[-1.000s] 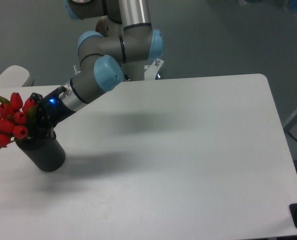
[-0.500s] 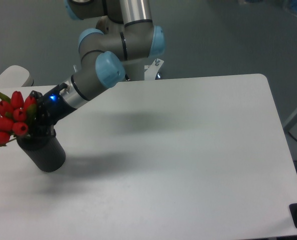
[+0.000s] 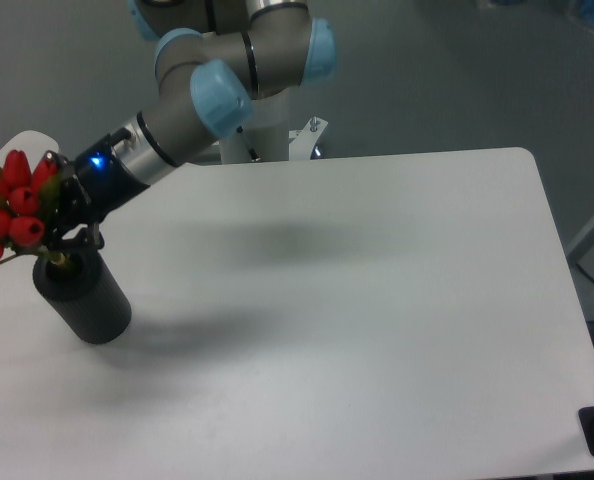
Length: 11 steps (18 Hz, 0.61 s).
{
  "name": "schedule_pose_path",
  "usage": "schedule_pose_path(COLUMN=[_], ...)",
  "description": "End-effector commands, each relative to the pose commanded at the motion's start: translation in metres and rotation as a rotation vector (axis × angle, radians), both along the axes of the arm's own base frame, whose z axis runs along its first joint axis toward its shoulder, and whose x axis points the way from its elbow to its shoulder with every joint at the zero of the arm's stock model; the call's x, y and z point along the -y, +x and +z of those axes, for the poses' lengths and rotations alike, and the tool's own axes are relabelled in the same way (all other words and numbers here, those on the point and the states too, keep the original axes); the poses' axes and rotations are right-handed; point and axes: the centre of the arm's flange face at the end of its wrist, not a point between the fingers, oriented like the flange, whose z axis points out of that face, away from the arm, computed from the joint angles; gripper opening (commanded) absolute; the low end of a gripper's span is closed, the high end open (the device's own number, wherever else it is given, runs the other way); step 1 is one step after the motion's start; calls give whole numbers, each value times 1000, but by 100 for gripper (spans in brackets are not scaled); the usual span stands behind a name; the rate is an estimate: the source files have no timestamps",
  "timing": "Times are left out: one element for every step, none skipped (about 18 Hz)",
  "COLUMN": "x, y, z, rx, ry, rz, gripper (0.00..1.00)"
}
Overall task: Pick up the flowers from the vase
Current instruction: 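Lift the gripped tulips up out of the black vase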
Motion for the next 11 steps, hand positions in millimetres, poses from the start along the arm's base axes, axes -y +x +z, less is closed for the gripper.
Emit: schedule_pose_path(x=[1, 0, 0, -1, -1, -1, -1, -1, -1, 0, 1], y=[-3, -5, -7, -8, -12, -15, -18, -22, -26, -30, -35], z=[7, 13, 18, 23, 27, 35, 41, 49, 56, 63, 71], rx=[4, 3, 4, 13, 20, 28, 39, 47, 58, 64, 72], ry=[1, 5, 9, 15, 22, 28, 30, 37, 44, 51, 59], rz=[12, 19, 25, 27, 31, 40, 48, 56, 62, 72, 81], gripper=[37, 37, 37, 37, 37, 37, 37, 36, 36, 36, 36])
